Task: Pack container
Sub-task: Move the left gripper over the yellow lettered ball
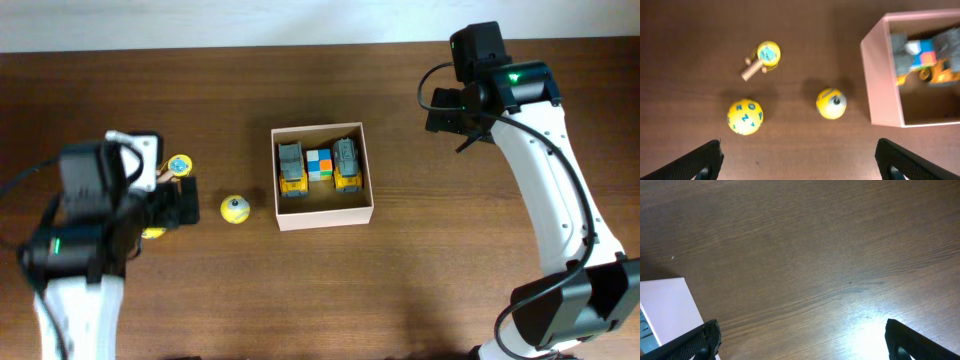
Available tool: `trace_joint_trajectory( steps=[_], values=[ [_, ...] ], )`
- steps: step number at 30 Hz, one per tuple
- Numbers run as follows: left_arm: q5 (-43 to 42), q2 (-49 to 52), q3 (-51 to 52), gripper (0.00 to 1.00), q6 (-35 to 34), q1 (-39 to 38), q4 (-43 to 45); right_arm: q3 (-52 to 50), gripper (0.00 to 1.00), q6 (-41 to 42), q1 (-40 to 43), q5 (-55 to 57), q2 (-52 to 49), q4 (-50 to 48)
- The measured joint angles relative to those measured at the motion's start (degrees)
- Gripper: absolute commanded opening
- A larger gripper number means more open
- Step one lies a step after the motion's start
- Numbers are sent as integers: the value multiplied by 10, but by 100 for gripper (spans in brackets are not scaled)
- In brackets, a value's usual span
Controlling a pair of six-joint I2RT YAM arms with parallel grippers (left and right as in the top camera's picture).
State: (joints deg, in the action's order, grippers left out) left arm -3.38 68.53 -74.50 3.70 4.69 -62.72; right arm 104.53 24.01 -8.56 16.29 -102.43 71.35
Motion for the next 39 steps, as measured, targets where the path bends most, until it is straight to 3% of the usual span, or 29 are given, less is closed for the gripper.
trace_joint_trajectory(
  steps=[15,26,39],
  values=[
    [-67,229,-7,99,-1,0,8,0,99,0,0,0,0,0],
    [70,277,-7,99,-125,15,-8,0,99,0,0,0,0,0],
    [96,324,-7,99,-154,94,4,0,99,0,0,0,0,0]
  ],
)
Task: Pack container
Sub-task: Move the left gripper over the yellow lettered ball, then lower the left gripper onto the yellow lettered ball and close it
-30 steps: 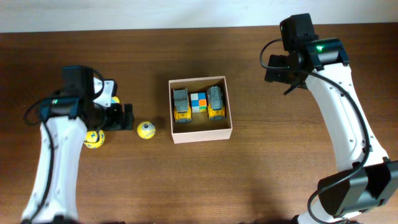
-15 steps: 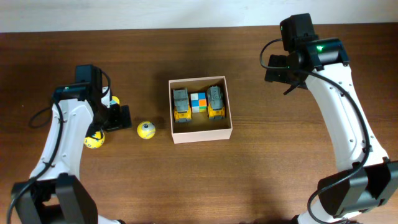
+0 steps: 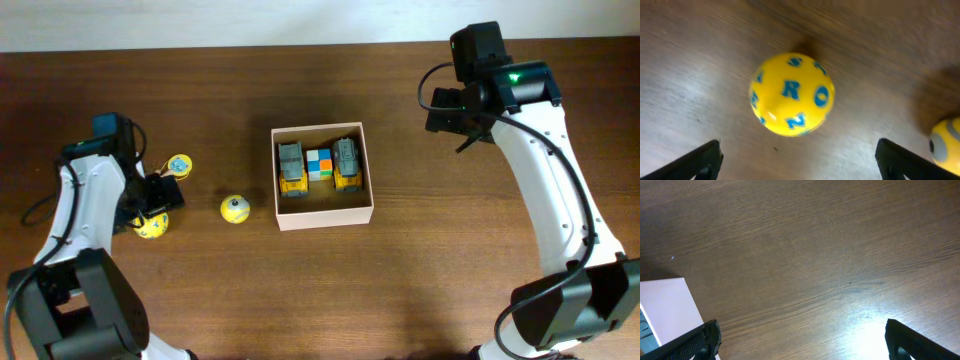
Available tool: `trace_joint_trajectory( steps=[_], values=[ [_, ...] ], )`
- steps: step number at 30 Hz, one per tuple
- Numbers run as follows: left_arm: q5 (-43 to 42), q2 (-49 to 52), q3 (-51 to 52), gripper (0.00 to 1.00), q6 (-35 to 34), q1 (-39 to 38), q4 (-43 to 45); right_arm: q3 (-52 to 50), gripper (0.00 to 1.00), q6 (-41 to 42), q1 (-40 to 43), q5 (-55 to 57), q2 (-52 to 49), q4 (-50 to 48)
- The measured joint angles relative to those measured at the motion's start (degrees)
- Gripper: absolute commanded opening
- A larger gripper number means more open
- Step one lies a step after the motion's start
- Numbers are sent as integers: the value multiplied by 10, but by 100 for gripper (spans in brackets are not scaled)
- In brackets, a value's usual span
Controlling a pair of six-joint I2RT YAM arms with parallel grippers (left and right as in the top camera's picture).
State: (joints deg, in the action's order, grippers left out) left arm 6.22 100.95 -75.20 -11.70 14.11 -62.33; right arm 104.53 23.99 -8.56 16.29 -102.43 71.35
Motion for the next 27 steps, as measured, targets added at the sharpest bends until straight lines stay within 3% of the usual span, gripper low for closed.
trace_joint_trajectory(
  steps=[15,23,25,27],
  values=[
    [0,119,0,100,3,9,52,0,99,0,0,0,0,0],
    [-7,136,-2,94,7,9,63,0,99,0,0,0,0,0],
    [-8,136,-2,90,7,9,65,0,99,0,0,0,0,0],
    [-9,136,-2,78,9,9,68,0,99,0,0,0,0,0]
  ],
)
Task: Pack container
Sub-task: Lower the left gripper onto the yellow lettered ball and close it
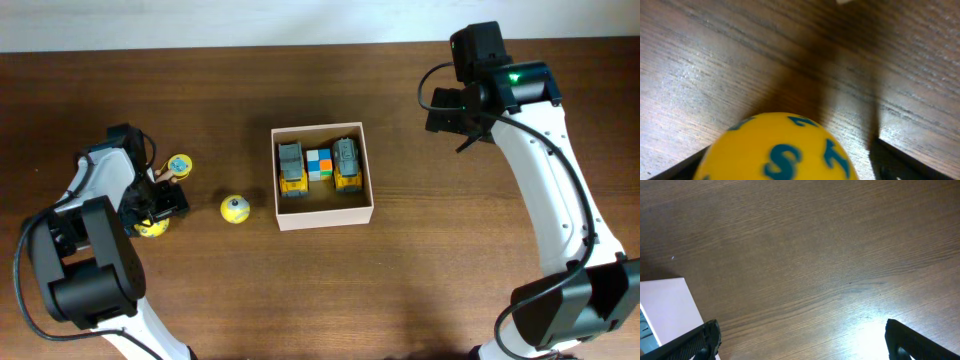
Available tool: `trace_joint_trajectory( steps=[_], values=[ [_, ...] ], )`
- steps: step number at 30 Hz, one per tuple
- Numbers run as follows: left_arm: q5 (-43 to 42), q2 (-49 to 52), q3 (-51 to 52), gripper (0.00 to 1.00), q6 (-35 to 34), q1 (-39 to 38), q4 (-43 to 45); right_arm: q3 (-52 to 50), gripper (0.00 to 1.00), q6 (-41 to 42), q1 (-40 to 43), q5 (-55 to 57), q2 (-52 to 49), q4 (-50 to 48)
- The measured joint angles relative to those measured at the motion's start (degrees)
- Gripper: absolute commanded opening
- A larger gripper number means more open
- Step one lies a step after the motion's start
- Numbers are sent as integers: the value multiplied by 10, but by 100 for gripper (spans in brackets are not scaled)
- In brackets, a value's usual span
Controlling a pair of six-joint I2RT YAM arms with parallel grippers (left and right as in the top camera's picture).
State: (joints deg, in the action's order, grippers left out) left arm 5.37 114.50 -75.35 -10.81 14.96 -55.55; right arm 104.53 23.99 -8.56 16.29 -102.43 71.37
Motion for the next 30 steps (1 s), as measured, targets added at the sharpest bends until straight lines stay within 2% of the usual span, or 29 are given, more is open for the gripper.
trace_joint_trajectory(
  steps=[4,20,30],
  values=[
    [-2,1,0,67,3,0,7,0,99,0,0,0,0,0],
    [-13,5,-9,65,4,0,4,0,99,0,0,0,0,0],
    [-39,11,-112,65,5,0,-85,0,99,0,0,0,0,0]
  ],
)
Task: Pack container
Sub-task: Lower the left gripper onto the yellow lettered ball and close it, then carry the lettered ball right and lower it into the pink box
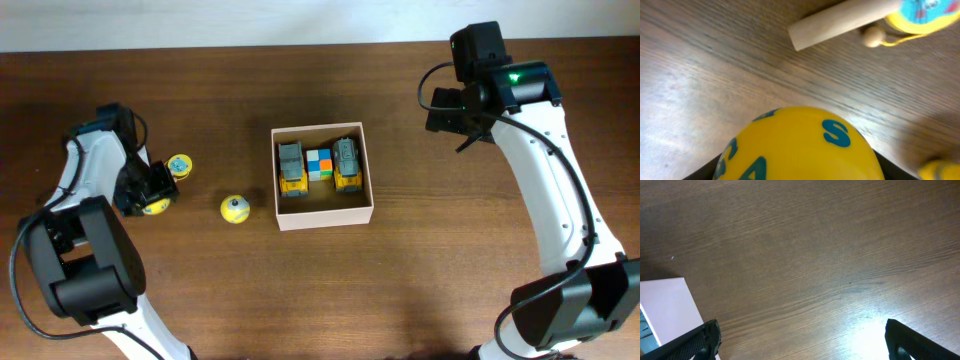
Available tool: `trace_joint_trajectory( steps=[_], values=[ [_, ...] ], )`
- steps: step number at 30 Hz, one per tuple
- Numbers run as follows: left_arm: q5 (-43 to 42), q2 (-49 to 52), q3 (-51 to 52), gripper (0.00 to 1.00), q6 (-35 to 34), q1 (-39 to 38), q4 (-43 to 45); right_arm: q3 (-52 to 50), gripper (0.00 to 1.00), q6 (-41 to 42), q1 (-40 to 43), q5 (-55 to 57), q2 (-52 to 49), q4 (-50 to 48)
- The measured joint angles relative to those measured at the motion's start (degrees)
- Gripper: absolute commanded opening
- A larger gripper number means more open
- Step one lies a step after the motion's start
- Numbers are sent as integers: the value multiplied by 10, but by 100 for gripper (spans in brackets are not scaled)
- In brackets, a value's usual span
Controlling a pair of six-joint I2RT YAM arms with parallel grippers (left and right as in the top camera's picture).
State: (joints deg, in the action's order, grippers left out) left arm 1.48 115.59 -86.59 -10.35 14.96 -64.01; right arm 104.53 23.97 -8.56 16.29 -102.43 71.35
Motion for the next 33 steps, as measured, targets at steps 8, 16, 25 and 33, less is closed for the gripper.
trace_joint_trajectory(
  steps=[8,16,25,33],
  values=[
    [-46,0,-96,65,40,-16,-84,0,99,0,0,0,0,0],
    [-120,1,-173,66,141,-105,-147,0,99,0,0,0,0,0],
    [-155,1,-192,66,195,-248,-165,0,99,0,0,0,0,0],
    [-159,1,-192,66,222,-359,-161,0,99,0,0,0,0,0]
  ],
)
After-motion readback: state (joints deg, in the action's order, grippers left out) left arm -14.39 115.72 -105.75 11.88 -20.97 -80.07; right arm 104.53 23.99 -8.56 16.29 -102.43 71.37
